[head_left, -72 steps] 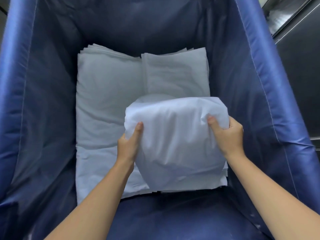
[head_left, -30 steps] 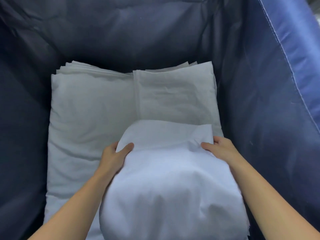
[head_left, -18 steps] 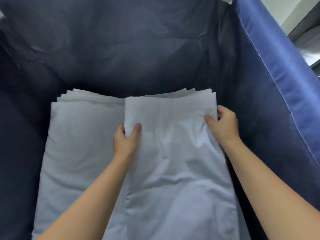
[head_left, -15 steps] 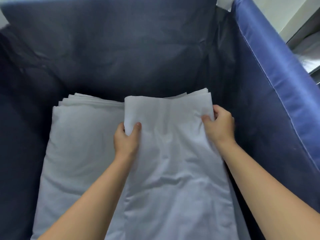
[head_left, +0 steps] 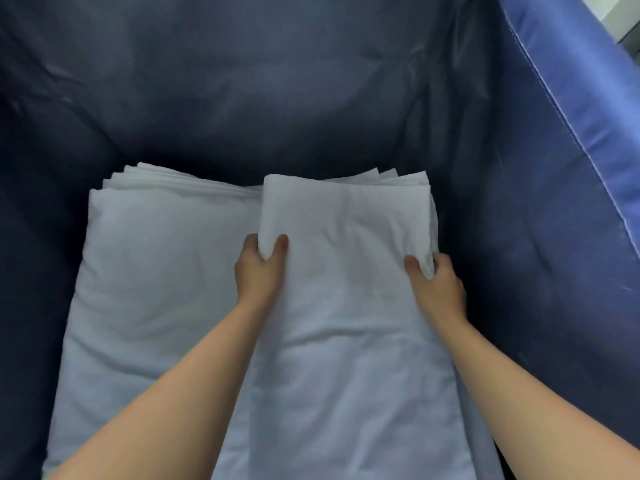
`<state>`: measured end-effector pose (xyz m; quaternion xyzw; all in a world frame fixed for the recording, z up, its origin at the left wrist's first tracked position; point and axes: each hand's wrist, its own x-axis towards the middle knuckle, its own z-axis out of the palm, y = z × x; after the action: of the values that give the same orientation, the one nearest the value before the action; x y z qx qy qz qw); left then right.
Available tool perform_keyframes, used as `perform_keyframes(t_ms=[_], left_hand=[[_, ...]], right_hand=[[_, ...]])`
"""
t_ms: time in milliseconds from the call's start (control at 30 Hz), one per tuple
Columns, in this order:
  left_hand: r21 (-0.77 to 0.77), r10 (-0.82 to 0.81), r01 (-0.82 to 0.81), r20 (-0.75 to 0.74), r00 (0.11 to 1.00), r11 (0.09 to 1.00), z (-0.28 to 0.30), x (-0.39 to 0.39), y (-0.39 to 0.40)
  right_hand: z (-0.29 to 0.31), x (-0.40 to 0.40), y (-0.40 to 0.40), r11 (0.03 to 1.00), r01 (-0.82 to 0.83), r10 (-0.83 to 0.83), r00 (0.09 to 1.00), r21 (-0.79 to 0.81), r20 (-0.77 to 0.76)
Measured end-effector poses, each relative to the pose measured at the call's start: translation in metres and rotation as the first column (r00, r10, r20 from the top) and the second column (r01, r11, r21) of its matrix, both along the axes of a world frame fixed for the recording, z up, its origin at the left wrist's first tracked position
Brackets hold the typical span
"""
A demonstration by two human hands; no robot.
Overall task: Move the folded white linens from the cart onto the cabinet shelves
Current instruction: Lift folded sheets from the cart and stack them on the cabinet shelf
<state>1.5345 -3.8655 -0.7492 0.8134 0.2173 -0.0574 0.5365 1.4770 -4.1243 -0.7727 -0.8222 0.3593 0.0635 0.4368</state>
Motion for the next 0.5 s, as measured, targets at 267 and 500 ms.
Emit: perform_keyframes(t_ms=[267, 500], left_hand=[[0.144, -0.043, 0.043, -0.002, 0.999, 0.989, -0.009, -0.033, 0.012], [0.062, 0.123, -0.126, 0.045, 0.991, 0.99, -0.007, -0.033, -0.019]], right_hand=[[0.004, -0.028, 0.004, 0.984, 0.051, -0.022, 0.987, -0.172, 0.162], [0.006, -0.011, -0.006, 0.941, 0.041, 0.031, 0.978, -0.336, 0.205]])
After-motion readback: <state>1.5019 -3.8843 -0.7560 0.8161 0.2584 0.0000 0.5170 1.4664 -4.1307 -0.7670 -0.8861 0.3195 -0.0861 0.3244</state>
